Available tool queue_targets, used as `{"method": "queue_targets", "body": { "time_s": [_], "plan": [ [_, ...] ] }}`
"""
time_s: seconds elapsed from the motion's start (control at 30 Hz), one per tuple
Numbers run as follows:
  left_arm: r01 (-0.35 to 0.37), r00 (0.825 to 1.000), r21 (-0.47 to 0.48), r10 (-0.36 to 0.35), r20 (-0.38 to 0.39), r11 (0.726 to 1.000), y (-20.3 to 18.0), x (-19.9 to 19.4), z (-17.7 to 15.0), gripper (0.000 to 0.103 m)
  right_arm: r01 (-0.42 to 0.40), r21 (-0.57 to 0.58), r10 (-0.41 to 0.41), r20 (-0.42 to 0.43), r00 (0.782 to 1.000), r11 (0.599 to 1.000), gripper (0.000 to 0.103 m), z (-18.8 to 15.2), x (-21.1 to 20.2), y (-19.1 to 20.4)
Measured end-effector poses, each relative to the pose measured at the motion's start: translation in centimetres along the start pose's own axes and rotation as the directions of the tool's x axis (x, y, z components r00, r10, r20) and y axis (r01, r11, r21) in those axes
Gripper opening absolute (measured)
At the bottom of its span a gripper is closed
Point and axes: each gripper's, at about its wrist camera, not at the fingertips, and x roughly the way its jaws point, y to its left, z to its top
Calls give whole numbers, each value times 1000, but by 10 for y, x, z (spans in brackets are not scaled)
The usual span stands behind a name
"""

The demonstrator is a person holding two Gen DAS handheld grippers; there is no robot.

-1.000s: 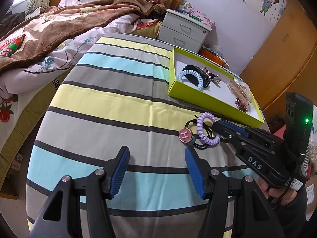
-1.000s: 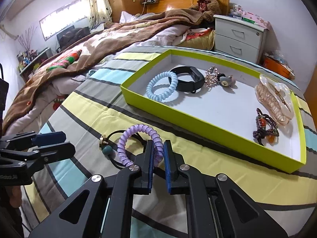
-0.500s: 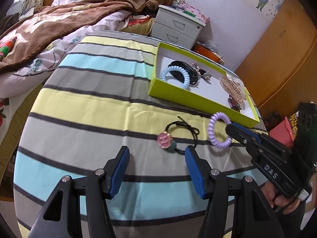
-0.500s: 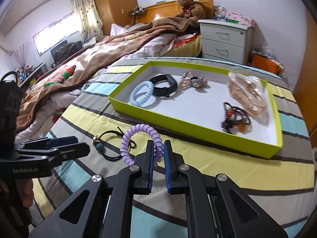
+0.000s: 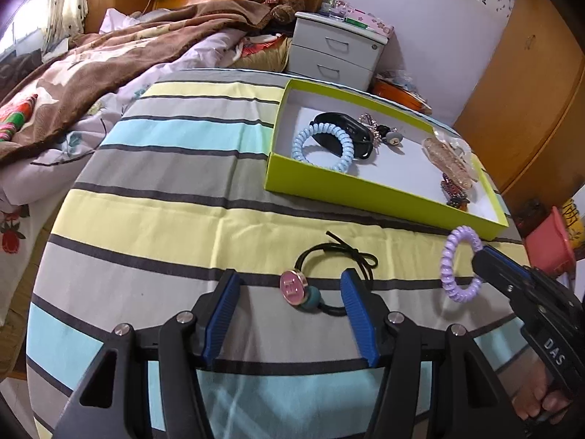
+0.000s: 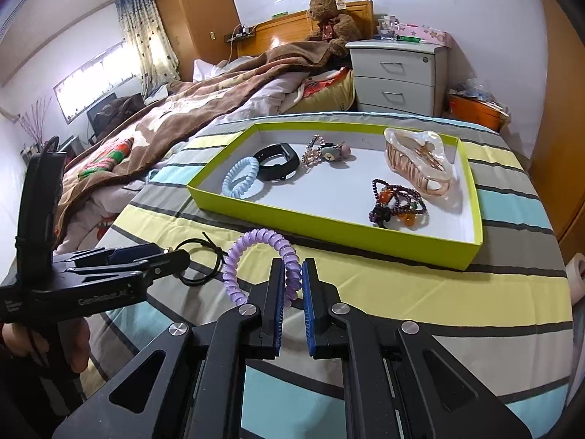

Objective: Organize jewelry
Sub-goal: 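Close the right gripper on the purple coil tie while the left grasps the black pink-charm tie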

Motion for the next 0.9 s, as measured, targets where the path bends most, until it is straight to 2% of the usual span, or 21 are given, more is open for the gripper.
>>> {"method": "queue_targets", "body": {
  "time_s": [0.1,0.33,0.47,0.53,0.9],
  "plan": [
    [-63,998,34,62,8,997,-6,1,-2,53,-2,4,2,10,1000,1000,10,0,-3,-1],
    [-154,988,73,152,37,985,-11,2,-5,37,-4,11,4,17,1000,1000,10,-2,-6,-4],
    [-166,986,72,163,43,984,-10,1,-5,29,-3,14,3,19,1000,1000,10,-3,-7,-5],
    [-165,986,66,162,43,984,-9,0,-6,21,-3,14,2,20,1000,1000,10,-3,-8,-5],
    [-143,989,57,140,44,988,-7,-4,-6,17,-1,22,1,25,1000,1000,10,-4,-12,-6]
  ]
}}
